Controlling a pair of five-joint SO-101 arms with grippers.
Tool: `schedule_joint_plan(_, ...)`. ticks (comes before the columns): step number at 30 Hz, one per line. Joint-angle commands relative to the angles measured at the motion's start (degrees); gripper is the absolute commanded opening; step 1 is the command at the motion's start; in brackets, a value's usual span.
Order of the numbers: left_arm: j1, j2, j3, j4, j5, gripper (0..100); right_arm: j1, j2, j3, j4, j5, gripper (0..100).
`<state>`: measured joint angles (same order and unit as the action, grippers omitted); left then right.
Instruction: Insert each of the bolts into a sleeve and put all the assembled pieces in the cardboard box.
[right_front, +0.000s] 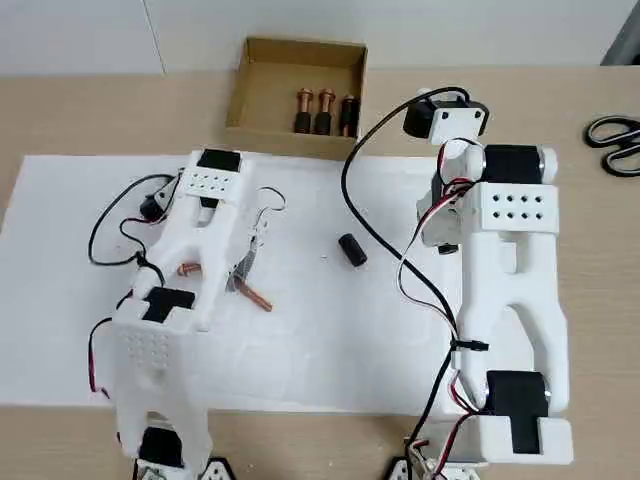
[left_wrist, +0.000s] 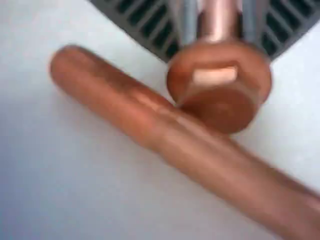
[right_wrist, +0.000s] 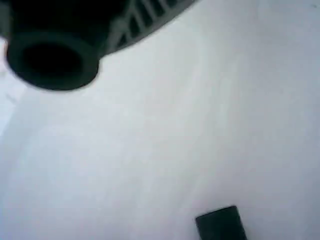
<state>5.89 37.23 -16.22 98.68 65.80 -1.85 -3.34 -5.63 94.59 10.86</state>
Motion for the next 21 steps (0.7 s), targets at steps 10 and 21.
schedule_joint_plan(10, 0.44, -12.66, -4.09, 1.67, -40.79, 1, 0.31, -3.21, -0.53, 0.04, 0.0, 0.4)
schedule_joint_plan(21, 3.87, -9.93, -4.35, 0.53, -62.33, 1, 0.31, -3.21, -0.53, -0.13, 0.0, 0.4)
